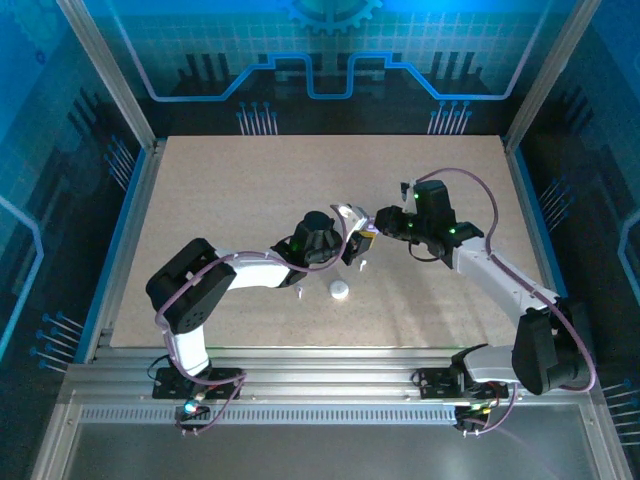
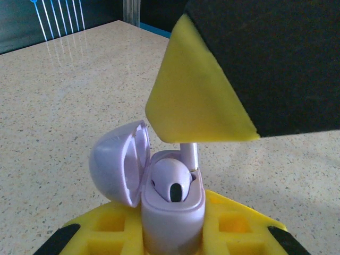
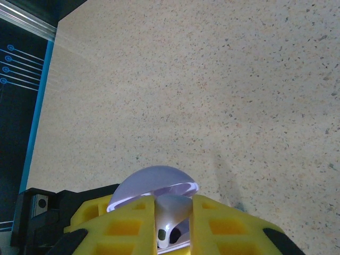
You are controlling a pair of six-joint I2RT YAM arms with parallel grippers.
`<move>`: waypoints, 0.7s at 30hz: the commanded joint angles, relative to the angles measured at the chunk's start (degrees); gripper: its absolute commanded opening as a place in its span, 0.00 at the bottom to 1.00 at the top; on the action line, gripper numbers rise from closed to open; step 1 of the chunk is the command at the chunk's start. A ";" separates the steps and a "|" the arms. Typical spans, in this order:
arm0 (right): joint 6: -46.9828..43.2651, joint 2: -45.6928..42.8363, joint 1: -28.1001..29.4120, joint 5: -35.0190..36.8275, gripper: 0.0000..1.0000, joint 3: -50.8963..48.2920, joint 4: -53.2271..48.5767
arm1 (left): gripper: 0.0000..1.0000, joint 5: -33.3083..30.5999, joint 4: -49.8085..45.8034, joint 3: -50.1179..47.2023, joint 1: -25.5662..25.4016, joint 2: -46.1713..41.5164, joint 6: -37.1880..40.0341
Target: Insert the wireless bluetooth earbuds into the charging case
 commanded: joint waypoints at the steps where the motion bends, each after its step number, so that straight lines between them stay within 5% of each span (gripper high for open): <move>1: 0.64 0.39 1.11 0.51 0.19 -0.26 0.44 | 0.14 0.21 3.74 0.67 -0.48 -2.15 -0.90; 21: -0.32 0.37 2.77 6.54 0.18 0.68 -2.02 | 0.14 -0.15 4.84 0.23 -0.53 -3.51 -1.09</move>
